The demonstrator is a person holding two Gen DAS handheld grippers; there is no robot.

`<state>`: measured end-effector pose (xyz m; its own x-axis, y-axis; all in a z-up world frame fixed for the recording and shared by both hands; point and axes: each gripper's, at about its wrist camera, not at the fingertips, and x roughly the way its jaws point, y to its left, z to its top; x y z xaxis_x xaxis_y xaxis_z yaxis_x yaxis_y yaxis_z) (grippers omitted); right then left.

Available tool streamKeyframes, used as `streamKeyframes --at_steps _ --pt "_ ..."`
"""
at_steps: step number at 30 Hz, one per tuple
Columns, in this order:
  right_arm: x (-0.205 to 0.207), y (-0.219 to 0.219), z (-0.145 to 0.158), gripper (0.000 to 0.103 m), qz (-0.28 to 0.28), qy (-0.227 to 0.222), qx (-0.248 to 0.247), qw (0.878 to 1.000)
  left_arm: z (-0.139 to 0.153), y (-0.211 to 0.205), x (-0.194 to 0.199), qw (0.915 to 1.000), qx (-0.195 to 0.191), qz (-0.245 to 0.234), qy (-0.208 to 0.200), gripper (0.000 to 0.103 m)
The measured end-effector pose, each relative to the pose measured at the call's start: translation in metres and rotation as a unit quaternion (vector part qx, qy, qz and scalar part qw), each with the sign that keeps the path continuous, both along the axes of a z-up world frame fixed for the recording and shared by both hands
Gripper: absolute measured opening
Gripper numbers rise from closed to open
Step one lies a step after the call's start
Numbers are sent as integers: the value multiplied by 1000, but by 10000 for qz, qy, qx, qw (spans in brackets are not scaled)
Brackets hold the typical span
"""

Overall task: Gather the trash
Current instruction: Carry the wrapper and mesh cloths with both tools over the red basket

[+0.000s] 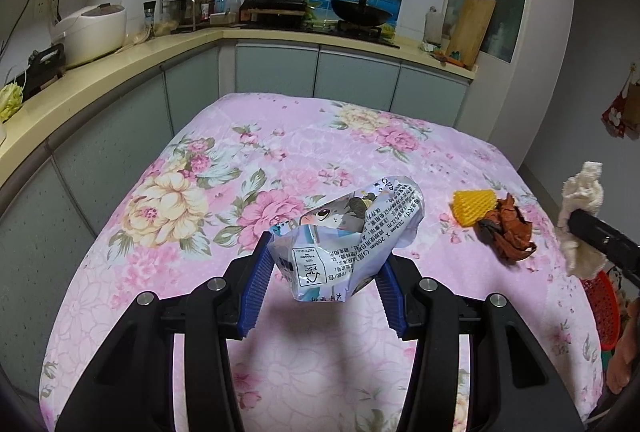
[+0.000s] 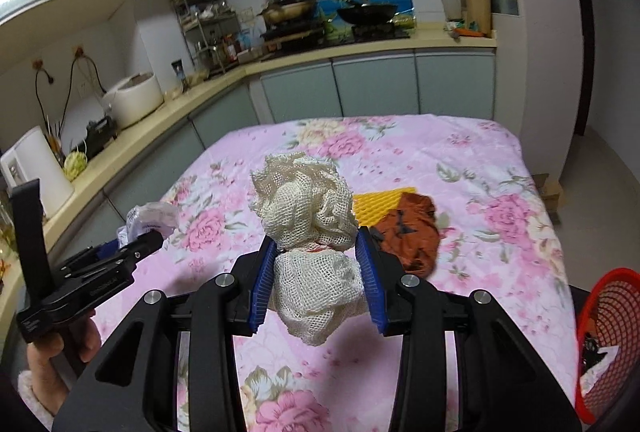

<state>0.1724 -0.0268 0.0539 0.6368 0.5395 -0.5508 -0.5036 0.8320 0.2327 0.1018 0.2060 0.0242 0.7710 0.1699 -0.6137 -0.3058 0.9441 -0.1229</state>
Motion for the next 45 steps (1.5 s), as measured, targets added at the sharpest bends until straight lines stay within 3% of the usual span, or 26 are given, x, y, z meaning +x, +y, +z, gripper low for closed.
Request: streamKeyframes --at_steps 13,25,45 --pt "-9 -63 25 38 -588 -276 291 9975 23 -32 5 9992 147 -318 -205 47" --pt "-13 -111 23 38 -1235 -337 292 9913 30 -86 26 9953 266 -890 -287 47" --pt "-20 -203 5 38 -2618 -220 167 9647 24 -199 64 9744 304 -2209 -284 47"
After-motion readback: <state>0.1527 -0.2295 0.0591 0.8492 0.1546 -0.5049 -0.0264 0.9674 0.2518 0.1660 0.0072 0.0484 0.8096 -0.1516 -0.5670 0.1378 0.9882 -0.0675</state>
